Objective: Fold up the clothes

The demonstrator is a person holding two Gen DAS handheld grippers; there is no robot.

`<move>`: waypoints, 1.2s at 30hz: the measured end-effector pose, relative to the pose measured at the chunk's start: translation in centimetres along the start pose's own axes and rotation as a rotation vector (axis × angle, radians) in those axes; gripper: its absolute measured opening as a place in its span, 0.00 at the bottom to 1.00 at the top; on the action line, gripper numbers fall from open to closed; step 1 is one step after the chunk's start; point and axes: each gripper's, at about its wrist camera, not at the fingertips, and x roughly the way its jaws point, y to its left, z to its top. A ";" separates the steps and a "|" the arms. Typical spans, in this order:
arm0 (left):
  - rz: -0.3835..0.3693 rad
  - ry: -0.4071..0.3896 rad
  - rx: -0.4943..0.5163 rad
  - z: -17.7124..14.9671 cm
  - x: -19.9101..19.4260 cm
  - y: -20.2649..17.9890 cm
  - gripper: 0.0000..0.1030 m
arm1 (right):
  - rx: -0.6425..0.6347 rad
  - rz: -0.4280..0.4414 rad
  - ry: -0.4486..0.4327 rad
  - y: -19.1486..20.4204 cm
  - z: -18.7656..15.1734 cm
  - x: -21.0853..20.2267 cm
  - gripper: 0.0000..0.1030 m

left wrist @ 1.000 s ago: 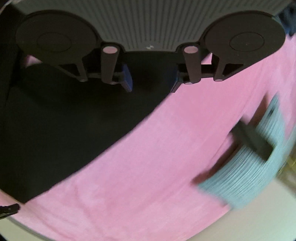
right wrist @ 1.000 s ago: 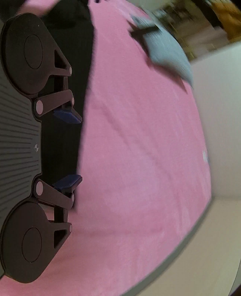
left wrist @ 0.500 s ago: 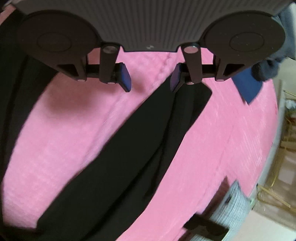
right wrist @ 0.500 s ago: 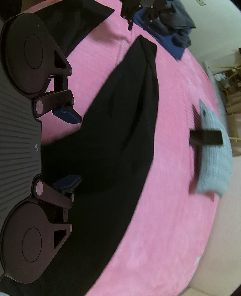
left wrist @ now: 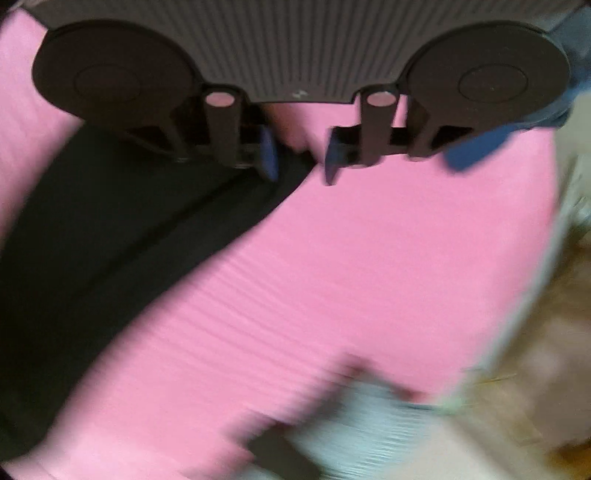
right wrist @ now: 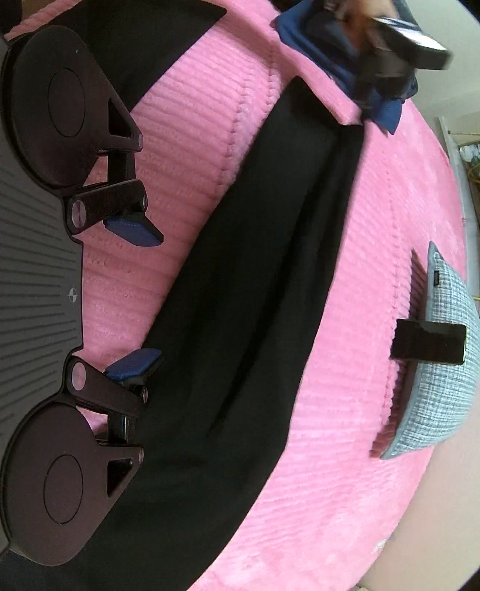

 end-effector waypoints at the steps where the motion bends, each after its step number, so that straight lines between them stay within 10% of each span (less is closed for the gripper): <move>1: 0.047 -0.016 -0.045 0.5 -0.6 1.3 0.27 | 0.006 -0.003 0.007 0.0 0.1 -0.1 0.64; 4: 0.023 -0.062 0.027 -0.7 -3.4 0.7 0.38 | 0.014 -0.022 0.009 0.2 0.0 -0.3 0.77; 12: -0.162 -0.028 0.718 -9.8 -2.9 -11.4 0.32 | -0.139 -0.190 0.107 0.7 -1.7 2.9 0.78; 19: -0.109 0.008 0.663 -7.8 -1.2 -10.8 0.02 | -0.348 -0.349 0.190 -0.2 -4.0 6.4 0.78; 27: -0.071 0.056 0.552 -9.5 -8.4 -8.9 0.00 | -0.197 -0.360 0.245 -2.3 -7.4 2.4 0.78; 36: -0.041 0.174 0.556 -11.0 -7.2 -11.8 0.09 | 0.098 -0.355 0.290 -4.7 -11.6 -0.4 0.78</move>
